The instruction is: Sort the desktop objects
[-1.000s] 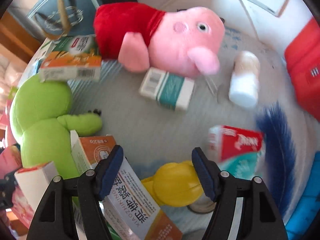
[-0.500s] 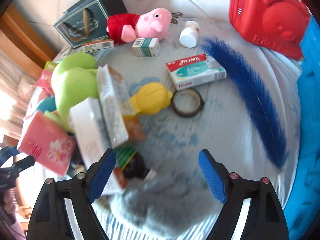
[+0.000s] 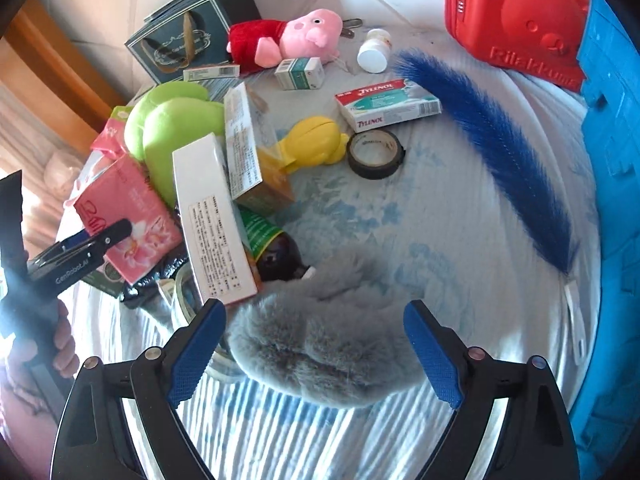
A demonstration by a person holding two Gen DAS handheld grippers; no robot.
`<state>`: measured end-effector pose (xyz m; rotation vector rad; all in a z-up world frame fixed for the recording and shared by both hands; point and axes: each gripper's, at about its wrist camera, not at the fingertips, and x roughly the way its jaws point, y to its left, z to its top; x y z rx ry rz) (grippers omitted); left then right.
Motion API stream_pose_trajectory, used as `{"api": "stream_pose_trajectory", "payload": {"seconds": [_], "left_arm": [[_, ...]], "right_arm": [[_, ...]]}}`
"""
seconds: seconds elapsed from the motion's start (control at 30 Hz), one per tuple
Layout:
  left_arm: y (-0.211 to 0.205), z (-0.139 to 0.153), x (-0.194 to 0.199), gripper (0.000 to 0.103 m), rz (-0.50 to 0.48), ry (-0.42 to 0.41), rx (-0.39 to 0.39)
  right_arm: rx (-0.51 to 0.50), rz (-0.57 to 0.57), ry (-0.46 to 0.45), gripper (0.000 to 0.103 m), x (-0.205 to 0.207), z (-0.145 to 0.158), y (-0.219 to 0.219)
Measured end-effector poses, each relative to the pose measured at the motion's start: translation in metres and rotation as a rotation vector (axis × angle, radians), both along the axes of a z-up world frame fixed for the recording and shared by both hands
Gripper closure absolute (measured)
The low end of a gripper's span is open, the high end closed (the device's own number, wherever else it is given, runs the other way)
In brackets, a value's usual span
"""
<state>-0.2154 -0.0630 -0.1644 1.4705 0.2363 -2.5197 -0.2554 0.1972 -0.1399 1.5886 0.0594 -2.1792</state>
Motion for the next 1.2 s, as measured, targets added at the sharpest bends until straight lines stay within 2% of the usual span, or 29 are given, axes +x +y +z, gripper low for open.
{"api": "stream_pose_trajectory", "payload": {"seconds": [0.1, 0.17, 0.27, 0.37, 0.4, 0.43, 0.47, 0.57, 0.83, 0.97, 1.2], "left_arm": [[-0.005, 0.001, 0.0, 0.048, 0.001, 0.01, 0.031], [-0.006, -0.003, -0.003, 0.045, -0.004, 0.006, 0.044], [-0.002, -0.005, -0.012, 0.04, -0.013, -0.003, 0.02], [0.007, -0.005, -0.018, 0.043, -0.04, 0.025, -0.003], [0.009, -0.004, -0.018, 0.047, -0.048, 0.027, -0.011], [0.011, -0.001, -0.017, 0.049, -0.055, 0.035, -0.014], [0.012, 0.002, -0.014, 0.052, -0.064, 0.044, -0.015], [0.014, 0.018, -0.001, 0.054, -0.086, 0.075, -0.006], [0.029, 0.084, 0.042, 0.055, -0.099, 0.206, -0.033], [0.046, 0.117, 0.066, 0.054, -0.111, 0.266, -0.066], [0.093, 0.172, 0.107, 0.054, -0.173, 0.395, -0.073]], "right_arm": [[0.002, 0.044, 0.02, 0.012, -0.002, 0.002, -0.016], [-0.012, 0.082, 0.022, 0.012, -0.005, 0.001, -0.03], [-0.019, 0.13, 0.031, 0.012, -0.012, -0.001, -0.056], [-0.005, 0.16, 0.014, 0.013, -0.024, -0.01, -0.081], [-0.001, 0.169, 0.006, 0.018, -0.027, -0.013, -0.087], [0.01, 0.175, -0.001, 0.044, -0.03, -0.018, -0.093], [0.015, 0.182, -0.012, 0.059, -0.032, -0.022, -0.097], [-0.002, 0.186, -0.007, 0.061, -0.029, -0.018, -0.098], [-0.083, 0.175, 0.1, 0.061, 0.001, 0.045, -0.079], [-0.099, 0.146, 0.204, 0.061, 0.024, 0.087, -0.062], [-0.123, 0.092, 0.375, 0.061, 0.074, 0.156, -0.028]]}}
